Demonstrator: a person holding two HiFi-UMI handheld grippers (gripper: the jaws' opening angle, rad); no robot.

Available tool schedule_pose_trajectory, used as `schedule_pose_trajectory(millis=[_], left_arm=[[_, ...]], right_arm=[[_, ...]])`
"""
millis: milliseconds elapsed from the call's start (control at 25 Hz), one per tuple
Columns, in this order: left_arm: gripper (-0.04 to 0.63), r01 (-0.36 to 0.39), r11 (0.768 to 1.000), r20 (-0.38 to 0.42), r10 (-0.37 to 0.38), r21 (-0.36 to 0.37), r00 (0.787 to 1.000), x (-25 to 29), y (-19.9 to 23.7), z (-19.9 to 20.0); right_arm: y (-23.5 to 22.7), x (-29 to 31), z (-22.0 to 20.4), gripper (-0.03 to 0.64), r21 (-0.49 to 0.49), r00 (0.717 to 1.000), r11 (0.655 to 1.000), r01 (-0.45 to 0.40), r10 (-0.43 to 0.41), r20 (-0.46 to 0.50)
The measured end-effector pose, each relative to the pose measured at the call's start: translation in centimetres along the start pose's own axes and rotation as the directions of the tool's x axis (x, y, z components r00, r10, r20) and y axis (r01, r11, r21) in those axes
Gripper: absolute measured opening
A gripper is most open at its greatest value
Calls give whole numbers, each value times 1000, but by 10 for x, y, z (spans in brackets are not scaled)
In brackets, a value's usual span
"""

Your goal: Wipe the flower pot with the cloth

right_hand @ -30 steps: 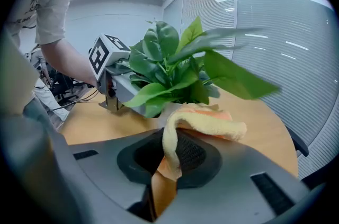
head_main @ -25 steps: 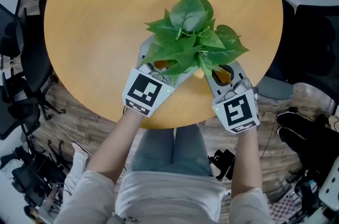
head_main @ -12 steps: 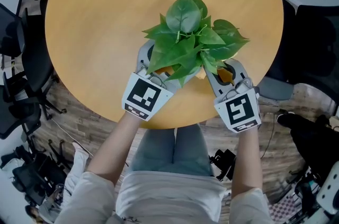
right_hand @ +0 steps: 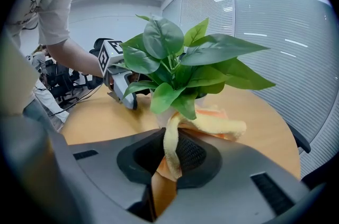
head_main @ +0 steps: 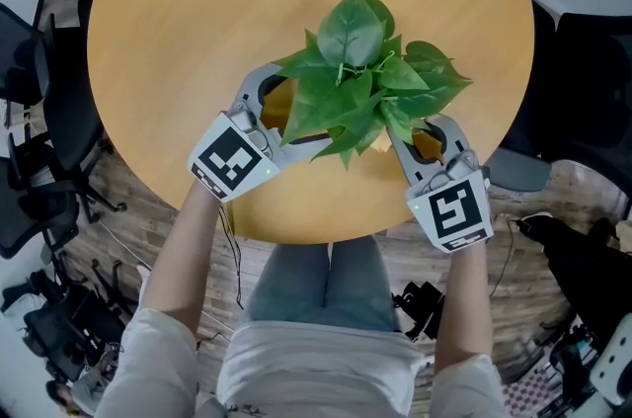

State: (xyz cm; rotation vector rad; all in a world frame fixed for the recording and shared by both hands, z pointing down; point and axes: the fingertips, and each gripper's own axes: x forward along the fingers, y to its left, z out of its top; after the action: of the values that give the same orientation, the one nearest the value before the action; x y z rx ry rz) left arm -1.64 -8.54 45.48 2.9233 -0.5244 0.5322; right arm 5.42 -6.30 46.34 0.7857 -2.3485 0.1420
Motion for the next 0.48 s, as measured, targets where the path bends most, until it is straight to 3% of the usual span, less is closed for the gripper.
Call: schedule_pose_trajectory(millis=[160,480], left_arm=[[476,77,996,58,-75,-38,995,4,4,9],[475,161,987,102,-162,15,981,17,4,24]], right_arm=[[0,0,-1,44,4,1000,1000,4,-4,0],[3,0,1,43,-5,1000,1000,6,-6,-3]])
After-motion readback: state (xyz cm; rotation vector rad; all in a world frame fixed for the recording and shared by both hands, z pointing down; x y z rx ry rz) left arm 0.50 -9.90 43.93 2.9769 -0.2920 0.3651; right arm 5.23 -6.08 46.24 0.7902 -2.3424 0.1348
